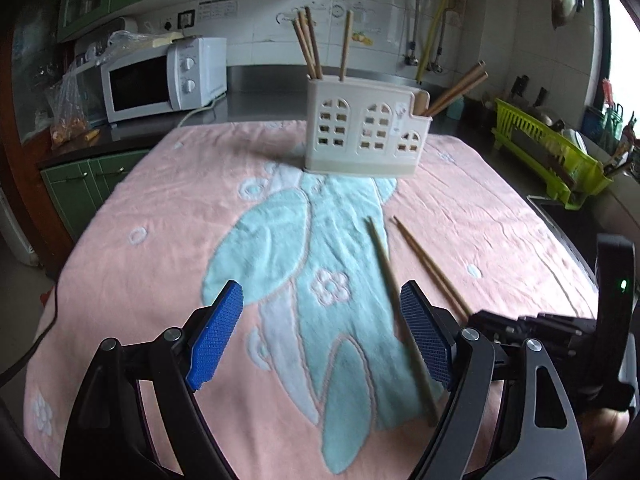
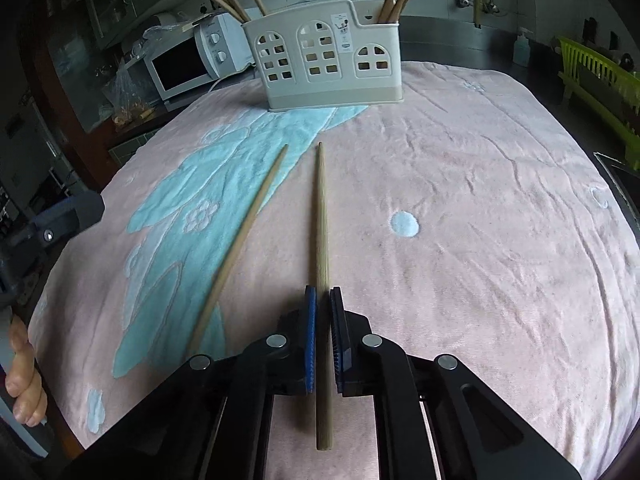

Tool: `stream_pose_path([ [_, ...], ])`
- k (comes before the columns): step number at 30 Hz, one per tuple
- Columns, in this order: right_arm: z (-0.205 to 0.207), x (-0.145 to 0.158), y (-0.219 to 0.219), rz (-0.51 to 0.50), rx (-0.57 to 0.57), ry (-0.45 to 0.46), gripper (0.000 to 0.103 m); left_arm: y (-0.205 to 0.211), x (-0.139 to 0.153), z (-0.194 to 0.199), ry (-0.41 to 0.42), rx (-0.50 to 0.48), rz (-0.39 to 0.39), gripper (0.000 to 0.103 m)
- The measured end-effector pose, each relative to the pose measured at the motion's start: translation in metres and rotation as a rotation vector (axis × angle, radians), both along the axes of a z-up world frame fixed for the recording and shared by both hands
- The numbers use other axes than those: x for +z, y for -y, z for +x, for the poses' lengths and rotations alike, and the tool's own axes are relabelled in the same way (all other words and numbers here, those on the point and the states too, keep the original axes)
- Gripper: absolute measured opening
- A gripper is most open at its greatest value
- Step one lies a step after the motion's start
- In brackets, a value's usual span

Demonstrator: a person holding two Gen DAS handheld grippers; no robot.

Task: Organize utensils
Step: 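Move both open tools back down to the last two chopsticks, then close the left tool on a chopstick while the right tool grasps the other chopstick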

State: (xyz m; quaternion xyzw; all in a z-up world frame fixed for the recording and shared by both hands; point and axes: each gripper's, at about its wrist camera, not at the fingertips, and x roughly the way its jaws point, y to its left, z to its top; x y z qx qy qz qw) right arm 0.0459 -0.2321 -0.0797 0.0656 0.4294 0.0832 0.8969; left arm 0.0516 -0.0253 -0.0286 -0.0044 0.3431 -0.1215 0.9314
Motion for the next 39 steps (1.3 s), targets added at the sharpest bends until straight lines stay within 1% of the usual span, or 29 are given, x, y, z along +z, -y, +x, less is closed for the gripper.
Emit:
stream_pose_path([
  [3, -0.005, 0.000, 0.012, 0.011, -0.022, 0.002, 0.007, 0.013, -0.010, -0.008, -0.014, -0.024, 0.008, 0.079],
  [5, -0.009, -0.001, 0.019, 0.017, -0.033, 0.002, 0.007, 0.024, -0.018, -0.012, -0.030, -0.041, 0.012, 0.073],
  [7, -0.012, -0.002, 0.023, 0.022, -0.036, 0.000, 0.007, 0.034, -0.026, -0.014, -0.056, -0.055, 0.009, 0.069],
  [9, -0.014, -0.003, 0.024, 0.029, -0.037, -0.001, 0.007, 0.046, -0.034, -0.016, -0.075, -0.075, 0.013, 0.063],
  [11, -0.016, -0.003, 0.026, 0.037, -0.036, 0.000, 0.007, 0.054, -0.038, -0.015, -0.087, -0.084, 0.021, 0.053],
  [12, -0.016, -0.003, 0.026, 0.039, -0.034, 0.001, 0.007, 0.060, -0.041, -0.014, -0.095, -0.093, 0.020, 0.051],
  [14, -0.016, -0.003, 0.026, 0.042, -0.031, 0.002, 0.007, 0.066, -0.045, -0.012, -0.103, -0.094, 0.026, 0.043],
  [15, -0.017, -0.003, 0.027, 0.047, -0.030, 0.000, 0.007, 0.067, -0.047, -0.011, -0.110, -0.095, 0.025, 0.042],
  [16, -0.017, -0.003, 0.028, 0.050, -0.029, -0.001, 0.007, 0.067, -0.048, -0.010, -0.115, -0.094, 0.025, 0.039],
  [17, -0.017, -0.003, 0.028, 0.052, -0.028, -0.001, 0.007, 0.069, -0.050, -0.008, -0.123, -0.093, 0.027, 0.033],
  [20, -0.016, -0.003, 0.030, 0.060, -0.025, -0.003, 0.007, 0.071, -0.056, -0.005, -0.142, -0.104, 0.031, 0.025],
  [22, -0.016, -0.003, 0.030, 0.062, -0.025, -0.004, 0.007, 0.073, -0.059, -0.004, -0.154, -0.110, 0.030, 0.022],
  [27, -0.016, -0.003, 0.030, 0.058, -0.026, -0.005, 0.007, 0.076, -0.061, -0.003, -0.158, -0.114, 0.034, 0.021],
  [28, -0.016, -0.003, 0.029, 0.054, -0.025, -0.005, 0.007, 0.076, -0.061, -0.003, -0.157, -0.113, 0.040, 0.018],
  [30, -0.016, -0.003, 0.027, 0.044, -0.025, -0.005, 0.007, 0.078, -0.061, -0.003, -0.156, -0.114, 0.061, 0.018],
  [32, -0.015, -0.003, 0.026, 0.039, -0.024, -0.006, 0.007, 0.079, -0.061, -0.001, -0.165, -0.107, 0.072, 0.013],
  [35, -0.015, -0.003, 0.025, 0.029, -0.023, -0.004, 0.007, 0.076, -0.060, 0.002, -0.181, -0.106, 0.057, 0.008],
  [39, -0.017, 0.000, 0.021, -0.004, -0.015, 0.010, 0.007, 0.071, -0.056, 0.004, -0.188, -0.117, 0.045, 0.006],
])
